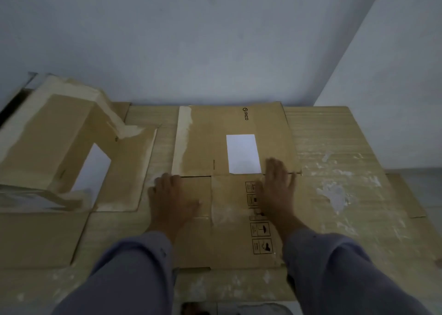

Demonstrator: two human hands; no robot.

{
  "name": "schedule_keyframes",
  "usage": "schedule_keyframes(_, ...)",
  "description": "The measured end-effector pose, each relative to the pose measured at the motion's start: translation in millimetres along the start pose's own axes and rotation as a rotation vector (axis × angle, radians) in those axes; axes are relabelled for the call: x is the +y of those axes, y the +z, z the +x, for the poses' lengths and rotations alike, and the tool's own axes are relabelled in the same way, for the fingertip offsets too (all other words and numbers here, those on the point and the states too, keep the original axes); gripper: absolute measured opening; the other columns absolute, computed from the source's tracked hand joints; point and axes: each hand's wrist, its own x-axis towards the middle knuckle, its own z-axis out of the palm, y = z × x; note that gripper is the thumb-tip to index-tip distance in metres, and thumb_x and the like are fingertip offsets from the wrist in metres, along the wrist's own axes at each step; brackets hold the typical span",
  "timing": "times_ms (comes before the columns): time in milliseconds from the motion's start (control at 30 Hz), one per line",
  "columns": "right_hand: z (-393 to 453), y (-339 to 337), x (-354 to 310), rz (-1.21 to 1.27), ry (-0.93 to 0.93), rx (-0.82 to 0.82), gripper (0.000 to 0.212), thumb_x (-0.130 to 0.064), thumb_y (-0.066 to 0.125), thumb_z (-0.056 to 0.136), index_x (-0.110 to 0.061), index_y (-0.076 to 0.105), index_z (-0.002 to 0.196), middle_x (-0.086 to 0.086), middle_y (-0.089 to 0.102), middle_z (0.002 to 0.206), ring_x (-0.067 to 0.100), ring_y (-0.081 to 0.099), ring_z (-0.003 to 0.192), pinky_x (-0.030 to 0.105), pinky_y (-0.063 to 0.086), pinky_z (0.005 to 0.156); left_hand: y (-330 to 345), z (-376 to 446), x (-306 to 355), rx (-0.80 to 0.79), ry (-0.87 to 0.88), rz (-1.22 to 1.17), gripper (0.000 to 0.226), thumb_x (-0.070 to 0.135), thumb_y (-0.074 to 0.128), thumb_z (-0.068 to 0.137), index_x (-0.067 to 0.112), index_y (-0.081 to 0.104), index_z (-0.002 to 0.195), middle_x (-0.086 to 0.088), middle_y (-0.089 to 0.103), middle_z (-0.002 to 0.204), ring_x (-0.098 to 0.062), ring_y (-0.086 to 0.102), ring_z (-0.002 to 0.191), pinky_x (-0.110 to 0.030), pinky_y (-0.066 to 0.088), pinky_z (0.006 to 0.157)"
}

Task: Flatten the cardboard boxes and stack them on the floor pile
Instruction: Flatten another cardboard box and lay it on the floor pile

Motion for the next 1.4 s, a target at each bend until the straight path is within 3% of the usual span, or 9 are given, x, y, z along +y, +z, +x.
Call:
schedule_keyframes(133,-33.9,37.7,3.8,-0.056,-0.246,-0.151,0.067,-0.049,0.017,0.098,-0.015,-0.004,0.152,0.000,-0.005,0.162,0.016,-0.014,0.148,0.054,-0.012,0.116,31.8,-12.1,55.1,-0.016,0.336,-0.256,0.069,0.051,0.035,0.091,0.010,0.034,0.146,-0.012,0.026,0.156,-0.030,0.023,0.145,-0.047,0.026,0.114)
schedule_keyframes(333,-32.4,52.2,7.9,-0.051,-0.252,-0.115,0.066,-0.048,0.016,0.098,-0.015,0.000,0.153,0.002,-0.009,0.161,0.019,-0.014,0.148,0.050,-0.008,0.116,66.2,-28.5,86.7,-0.084,0.339,-0.216,0.064,0.045,0.018,0.098,0.017,0.004,0.154,-0.001,-0.005,0.162,-0.016,-0.008,0.149,-0.042,0.004,0.119)
schedule_keyframes(500,-31.9,54.7,9.2,-0.022,-0.264,-0.066,0.068,-0.045,0.028,0.096,-0.010,0.018,0.153,0.007,0.011,0.161,0.022,0.006,0.150,0.050,0.001,0.117,62.6,-25.2,87.5,-0.085,0.349,-0.203,0.066,0.044,0.023,0.097,0.014,0.010,0.154,-0.003,0.002,0.162,-0.018,-0.003,0.150,-0.044,0.008,0.119)
schedule_keyframes(633,-6.4,42.8,11.8,-0.040,-0.328,0.026,0.051,-0.046,0.045,0.091,-0.011,0.056,0.126,0.010,0.054,0.132,0.028,0.051,0.121,0.044,0.034,0.104,57.7,-15.0,86.0,-0.117,0.349,-0.197,0.066,0.044,0.033,0.092,0.013,0.029,0.150,-0.007,0.025,0.158,-0.024,0.021,0.147,-0.047,0.018,0.114)
schedule_keyframes(800,68.0,28.0,5.0,-0.048,-0.263,0.087,0.033,-0.038,0.046,0.087,-0.012,0.057,0.106,0.010,0.055,0.110,0.031,0.053,0.099,0.043,0.042,0.085,49.6,44.6,87.0,-0.043,0.416,-0.196,0.059,0.040,0.031,0.095,0.009,0.040,0.144,-0.012,0.037,0.152,-0.029,0.030,0.143,-0.048,0.019,0.116)
schedule_keyframes(933,101.5,32.1,6.3,-0.029,-0.246,-0.054,0.065,-0.046,0.025,0.095,-0.012,0.029,0.150,0.010,0.025,0.158,0.028,0.019,0.147,0.051,0.016,0.118,45.6,97.6,103.7,-0.097,0.372,-0.261,0.069,0.051,0.017,0.096,0.017,0.000,0.153,-0.005,0.003,0.162,-0.018,0.000,0.150,-0.037,0.000,0.121)
schedule_keyframes(1133,124.8,44.0,10.9,-0.039,-0.239,-0.059,0.069,-0.050,0.022,0.098,-0.021,-0.003,0.155,0.000,-0.012,0.162,0.016,-0.012,0.149,0.051,-0.002,0.120,60.8,131.6,106.5,-0.082,0.351,-0.235,0.069,0.052,0.013,0.097,0.015,0.002,0.154,-0.004,-0.004,0.162,-0.017,-0.007,0.149,-0.042,0.005,0.122)
schedule_keyframes(1300,120.7,44.6,8.8,-0.032,-0.248,-0.048,0.070,-0.057,0.031,0.094,-0.021,0.022,0.153,0.005,0.021,0.160,0.022,0.020,0.147,0.049,0.013,0.119,58.0,119.3,105.1,-0.089,0.338,-0.238,0.069,0.053,0.022,0.096,0.015,0.017,0.153,-0.007,0.012,0.161,-0.021,0.010,0.149,-0.045,0.016,0.120)
schedule_keyframes(1400,149.0,36.2,4.8,-0.078,-0.264,0.025,0.061,-0.060,0.039,0.089,-0.016,0.053,0.128,0.011,0.053,0.128,0.031,0.053,0.114,0.047,0.039,0.098,57.4,140.0,103.5,-0.064,0.378,-0.257,0.066,0.053,0.030,0.094,0.015,0.035,0.147,-0.008,0.035,0.153,-0.024,0.034,0.141,-0.046,0.029,0.114)
